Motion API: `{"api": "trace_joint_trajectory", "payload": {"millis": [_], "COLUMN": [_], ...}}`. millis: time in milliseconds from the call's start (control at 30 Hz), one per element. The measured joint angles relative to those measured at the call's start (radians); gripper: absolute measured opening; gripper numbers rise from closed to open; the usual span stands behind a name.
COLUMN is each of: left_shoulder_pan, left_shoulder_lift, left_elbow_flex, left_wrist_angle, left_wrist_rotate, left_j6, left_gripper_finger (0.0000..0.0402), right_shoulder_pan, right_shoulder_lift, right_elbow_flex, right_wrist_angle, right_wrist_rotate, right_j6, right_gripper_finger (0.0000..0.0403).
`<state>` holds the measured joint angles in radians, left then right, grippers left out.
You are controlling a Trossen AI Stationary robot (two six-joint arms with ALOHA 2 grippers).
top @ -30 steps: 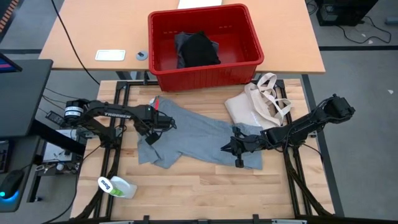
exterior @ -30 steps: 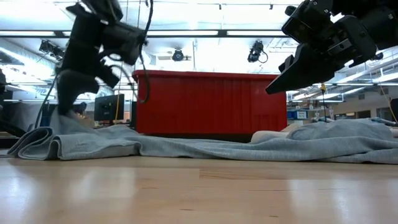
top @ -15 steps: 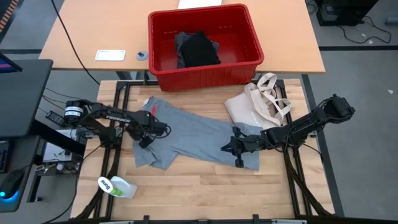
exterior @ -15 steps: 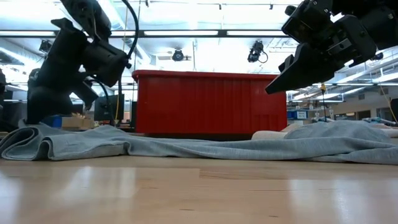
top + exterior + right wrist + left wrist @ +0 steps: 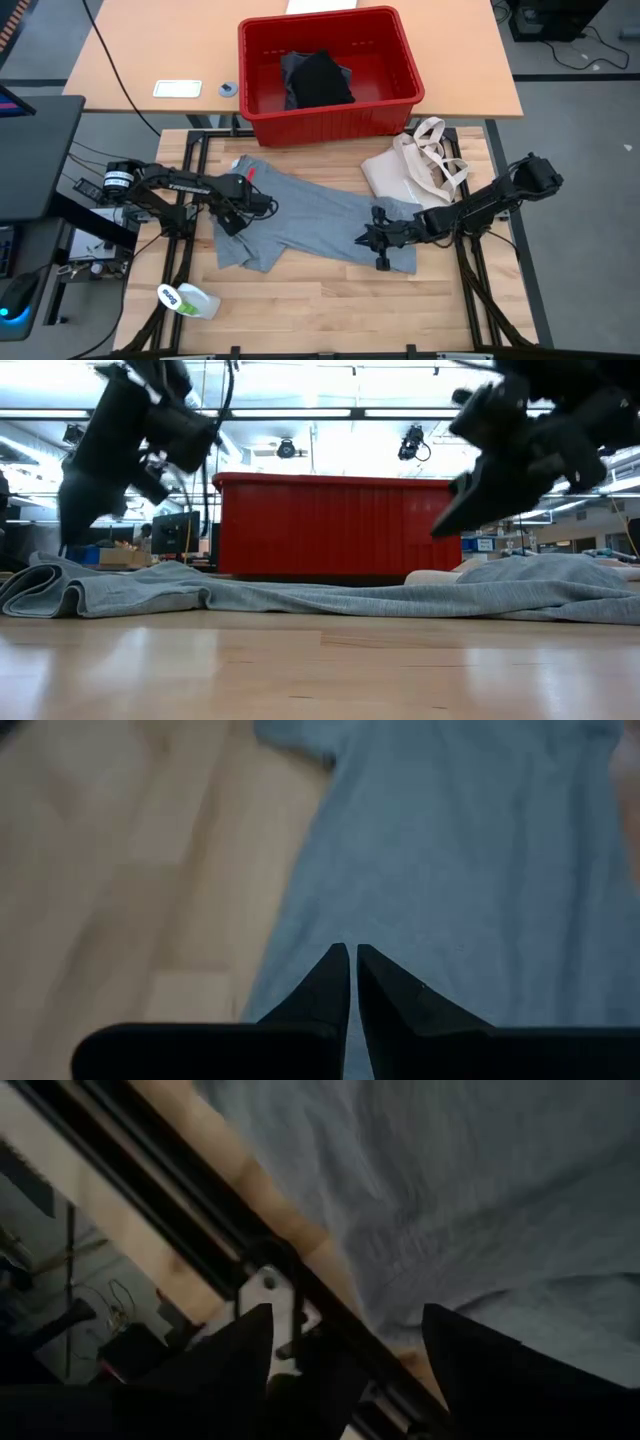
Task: Fold Laundry from Bin
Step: Fold the gray shirt
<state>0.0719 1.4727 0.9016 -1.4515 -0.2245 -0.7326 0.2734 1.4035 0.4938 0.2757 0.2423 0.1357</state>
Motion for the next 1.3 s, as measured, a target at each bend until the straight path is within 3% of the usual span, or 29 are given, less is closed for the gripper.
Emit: {"api": "trace_joint_trajectory", "payload": {"millis": [200,333,467,633,733,1000,1300], "left_shoulder_pan": [-0.079,-0.235,-0.410,-0.593,-0.654,-0.659,-0.585], "left_shoulder_lift": [0.000,-0.001,-0.001,0.000,0.025,0.175,0.322], "left_elbow_flex": [0.179,0.228,0.228,0.224,0.219,0.220,0.220], "left_wrist_angle": [0.010,0.221,0.357,0.324,0.299,0.287,0.268], "left_wrist_rotate": [-0.063,0.081,0.205,0.214,0.216,0.211,0.215], "left_j6": [0.001,-0.011,-0.192,-0.445,-0.513,-0.492,-0.511], "left_gripper_finger": [0.0267,0.0267,0.0267,0.0254,0.0234,0.0189,0.0185], "right_shoulder_pan": [-0.039,-0.055,-0.060,-0.060,-0.060,-0.064,-0.095], "right_shoulder_lift": [0.109,0.144,0.149,0.149,0.148,0.148,0.147], "right_elbow_flex": [0.000,0.000,0.000,0.000,0.000,0.000,0.000], "right_wrist_angle": [-0.001,-0.001,0.001,0.001,0.002,0.037,0.071], "right_wrist_rotate": [-0.001,-0.023,-0.043,-0.055,-0.058,-0.060,-0.061], "right_j6": [-0.004,-0.004,0.005,0.032,0.052,0.021,-0.043], "right_gripper_finger": [0.0034,0.0034,0.0034,0.0034,0.0034,0.0034,0.0034]}}
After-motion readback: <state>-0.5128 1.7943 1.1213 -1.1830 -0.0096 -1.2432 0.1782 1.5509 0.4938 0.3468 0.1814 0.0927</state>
